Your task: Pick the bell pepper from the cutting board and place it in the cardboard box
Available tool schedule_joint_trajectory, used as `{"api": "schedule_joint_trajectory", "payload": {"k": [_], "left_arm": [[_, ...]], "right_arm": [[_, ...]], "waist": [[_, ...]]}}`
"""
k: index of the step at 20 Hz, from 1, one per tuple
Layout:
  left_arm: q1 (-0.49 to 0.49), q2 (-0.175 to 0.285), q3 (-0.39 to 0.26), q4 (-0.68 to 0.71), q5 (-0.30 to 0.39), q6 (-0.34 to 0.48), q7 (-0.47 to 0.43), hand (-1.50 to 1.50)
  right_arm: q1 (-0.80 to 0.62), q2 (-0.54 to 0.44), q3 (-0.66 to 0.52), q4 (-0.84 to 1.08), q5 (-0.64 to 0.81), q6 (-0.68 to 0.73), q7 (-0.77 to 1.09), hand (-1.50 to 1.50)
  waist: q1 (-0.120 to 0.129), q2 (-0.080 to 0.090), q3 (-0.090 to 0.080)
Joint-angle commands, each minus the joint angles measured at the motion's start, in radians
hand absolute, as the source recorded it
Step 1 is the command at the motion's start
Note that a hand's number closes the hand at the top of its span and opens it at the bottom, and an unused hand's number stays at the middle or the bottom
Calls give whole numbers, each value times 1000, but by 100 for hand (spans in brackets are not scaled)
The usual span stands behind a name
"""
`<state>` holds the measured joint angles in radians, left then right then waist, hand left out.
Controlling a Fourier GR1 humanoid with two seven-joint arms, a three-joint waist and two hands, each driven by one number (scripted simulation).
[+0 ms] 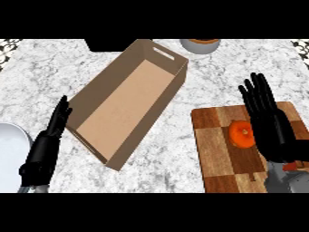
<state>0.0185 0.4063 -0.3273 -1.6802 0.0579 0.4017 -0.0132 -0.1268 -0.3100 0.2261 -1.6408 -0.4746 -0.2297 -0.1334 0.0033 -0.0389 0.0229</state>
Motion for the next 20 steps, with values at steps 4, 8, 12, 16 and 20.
{"api": "schedule_joint_trajectory", "payload": {"k": [4, 8, 12, 16, 20], "left_arm": [[28, 119, 123, 89, -44, 21, 43, 0], [37, 146, 137, 103, -45, 15, 84, 0], [-1, 176, 189, 150, -22, 1, 128, 0], [-5, 206, 215, 167, 11, -45, 114, 0], [-35, 172, 188, 208, -6, -33, 125, 0]], "right_arm": [[47, -232, -16, 16, -100, 397, 11, -150], [-60, -509, 16, -52, 282, 443, -83, -150], [102, -520, 11, 172, 225, 651, -398, -150], [99, -552, -57, 336, 187, 822, -667, -150], [28, -615, -65, 442, 371, 793, -856, -150]], "waist": [[4, 47, -19], [19, 21, -39], [-13, 62, -13], [4, 59, -14], [12, 57, -15]]}}
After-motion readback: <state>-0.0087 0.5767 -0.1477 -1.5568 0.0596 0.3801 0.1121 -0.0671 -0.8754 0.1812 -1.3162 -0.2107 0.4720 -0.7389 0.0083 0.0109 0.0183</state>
